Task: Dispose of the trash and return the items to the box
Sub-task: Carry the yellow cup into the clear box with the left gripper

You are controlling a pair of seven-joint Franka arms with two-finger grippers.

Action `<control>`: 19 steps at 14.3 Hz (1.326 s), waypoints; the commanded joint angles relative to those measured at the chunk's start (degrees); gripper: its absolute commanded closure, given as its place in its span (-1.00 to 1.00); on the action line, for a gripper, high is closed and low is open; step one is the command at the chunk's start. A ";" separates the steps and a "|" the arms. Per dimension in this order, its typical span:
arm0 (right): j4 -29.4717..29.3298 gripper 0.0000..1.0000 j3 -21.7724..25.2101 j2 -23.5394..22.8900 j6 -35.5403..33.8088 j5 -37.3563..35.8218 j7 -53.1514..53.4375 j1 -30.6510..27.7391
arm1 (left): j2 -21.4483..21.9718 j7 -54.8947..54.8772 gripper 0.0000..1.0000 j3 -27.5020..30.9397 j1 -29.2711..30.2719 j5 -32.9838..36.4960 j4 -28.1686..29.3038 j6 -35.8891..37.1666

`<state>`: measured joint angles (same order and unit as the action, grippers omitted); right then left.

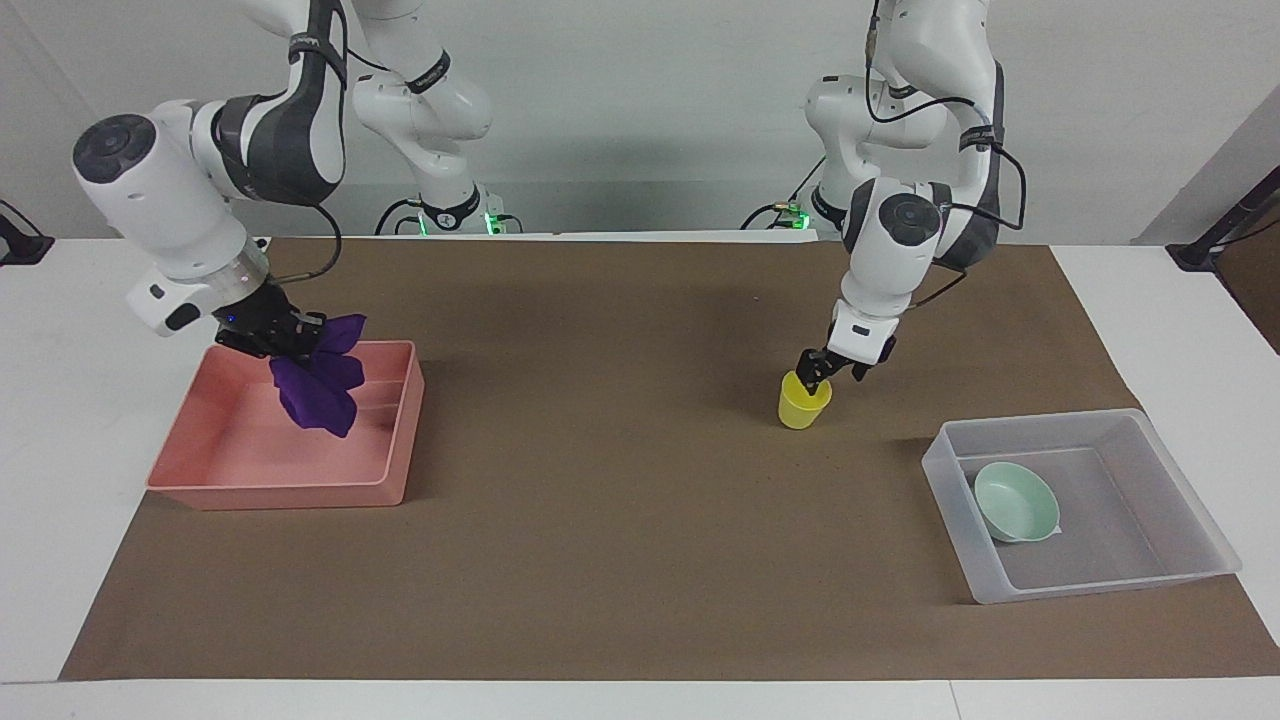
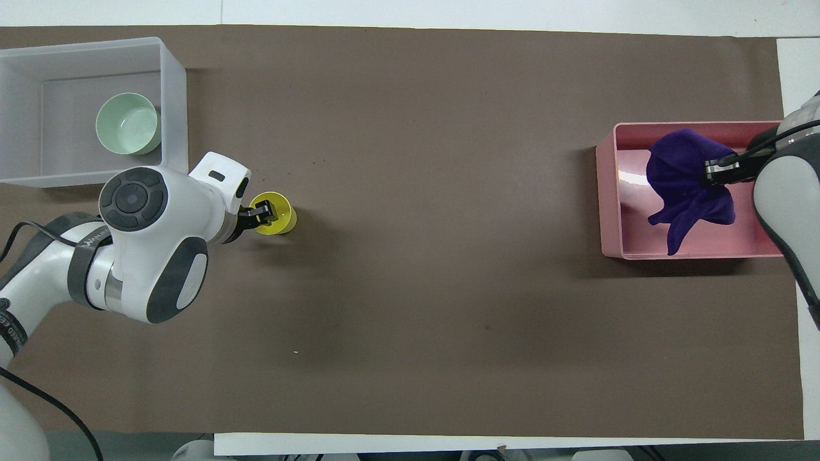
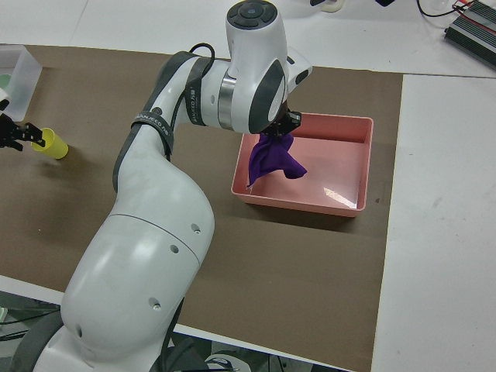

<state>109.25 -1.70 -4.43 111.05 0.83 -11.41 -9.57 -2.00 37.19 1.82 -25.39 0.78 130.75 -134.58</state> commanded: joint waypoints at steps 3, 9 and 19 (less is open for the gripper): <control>3.68 0.93 -0.68 -3.65 7.24 -0.66 -0.46 -1.59 | 1.65 1.04 1.00 1.17 -0.18 0.80 0.83 -1.22; 4.39 -0.52 -0.76 -5.50 9.63 -0.57 -0.63 -1.15 | -0.36 -0.08 1.00 1.96 5.85 -0.34 -19.43 16.42; -7.64 -0.99 -1.47 -0.76 -10.74 0.58 3.75 4.29 | -17.07 -17.06 1.00 1.78 25.48 -1.84 -33.12 7.31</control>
<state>105.14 -2.98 -4.72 103.84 1.01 -9.88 -6.33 -17.60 20.49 4.27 0.39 -0.21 97.53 -126.13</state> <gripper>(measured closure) 0.000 0.956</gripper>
